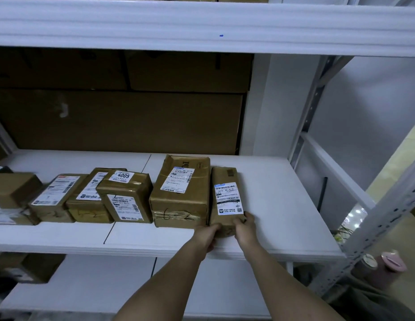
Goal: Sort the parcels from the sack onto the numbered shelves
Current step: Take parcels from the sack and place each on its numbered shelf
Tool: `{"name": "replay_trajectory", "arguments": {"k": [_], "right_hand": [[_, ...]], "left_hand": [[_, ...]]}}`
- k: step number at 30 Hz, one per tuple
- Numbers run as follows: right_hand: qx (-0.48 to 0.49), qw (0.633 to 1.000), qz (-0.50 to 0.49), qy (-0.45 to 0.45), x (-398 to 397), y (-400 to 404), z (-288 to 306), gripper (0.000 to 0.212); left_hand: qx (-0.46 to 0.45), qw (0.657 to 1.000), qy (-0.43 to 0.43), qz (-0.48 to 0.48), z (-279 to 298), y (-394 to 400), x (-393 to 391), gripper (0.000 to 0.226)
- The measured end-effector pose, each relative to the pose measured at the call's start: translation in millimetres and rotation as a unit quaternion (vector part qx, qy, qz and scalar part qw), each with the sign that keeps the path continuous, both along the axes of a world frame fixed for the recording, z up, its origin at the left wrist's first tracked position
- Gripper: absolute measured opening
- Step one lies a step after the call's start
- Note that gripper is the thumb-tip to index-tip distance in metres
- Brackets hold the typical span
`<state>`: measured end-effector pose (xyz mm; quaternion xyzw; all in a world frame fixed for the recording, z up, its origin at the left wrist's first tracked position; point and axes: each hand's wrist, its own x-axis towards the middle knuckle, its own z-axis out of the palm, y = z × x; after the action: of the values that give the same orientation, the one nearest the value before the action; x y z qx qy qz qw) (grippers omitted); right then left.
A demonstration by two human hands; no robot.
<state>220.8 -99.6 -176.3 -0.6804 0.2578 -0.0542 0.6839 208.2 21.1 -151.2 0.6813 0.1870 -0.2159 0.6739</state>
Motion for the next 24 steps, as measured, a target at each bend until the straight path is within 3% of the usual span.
{"name": "replay_trajectory", "arguments": {"k": [10,24], "right_hand": [[-0.040,0.999,0.027,0.012,-0.5,-6.6,-3.1,0.048],[-0.039,0.998,0.035,0.029,8.5,-5.8,-6.3,0.045]], "left_hand": [[0.003,1.000,0.000,-0.010,-2.9,1.0,2.0,0.032],[0.002,1.000,-0.015,-0.014,-8.5,-0.6,6.0,0.033]]}}
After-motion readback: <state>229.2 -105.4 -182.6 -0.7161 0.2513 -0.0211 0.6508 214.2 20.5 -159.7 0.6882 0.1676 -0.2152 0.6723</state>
